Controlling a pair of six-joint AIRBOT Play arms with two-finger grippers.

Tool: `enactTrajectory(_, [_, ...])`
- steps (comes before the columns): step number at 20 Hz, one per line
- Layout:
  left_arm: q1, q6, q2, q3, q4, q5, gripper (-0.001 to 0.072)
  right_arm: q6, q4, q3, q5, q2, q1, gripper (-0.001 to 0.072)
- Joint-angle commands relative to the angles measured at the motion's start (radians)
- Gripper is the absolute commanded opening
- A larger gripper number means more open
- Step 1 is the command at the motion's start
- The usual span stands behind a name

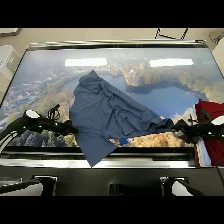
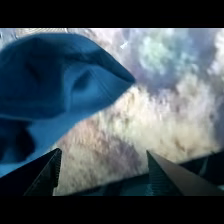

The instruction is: Fold the clothes and pants, and hang the long-sleeved shirts on hangers.

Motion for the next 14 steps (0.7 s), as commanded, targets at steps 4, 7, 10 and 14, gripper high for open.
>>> enactTrajectory(4, [-0.003,0.003,0.073,0.003,-0.002,-0.01,0.0022,0.014,0.043,-0.013,-0.209,-0.094,0.093,0.0558])
enactTrajectory(7, [-0.003,0.004,0.097,0.003,-0.003,-0.01,0.0022,0.015,0.067,-0.013,-0.231,-0.124,0.092,0.0292])
enactTrajectory(10, [-0.003,0.012,0.133,0.003,-0.002,-0.01,0.0022,0.015,0.075,-0.012,-0.227,-0.126,0.092,0.0036])
enactTrajectory(14, [-0.001,0.033,0.24,0.066,-0.002,-0.013,0.002,-0.089,0.074,0.087,-0.043,-0.07,0.091,0.0033])
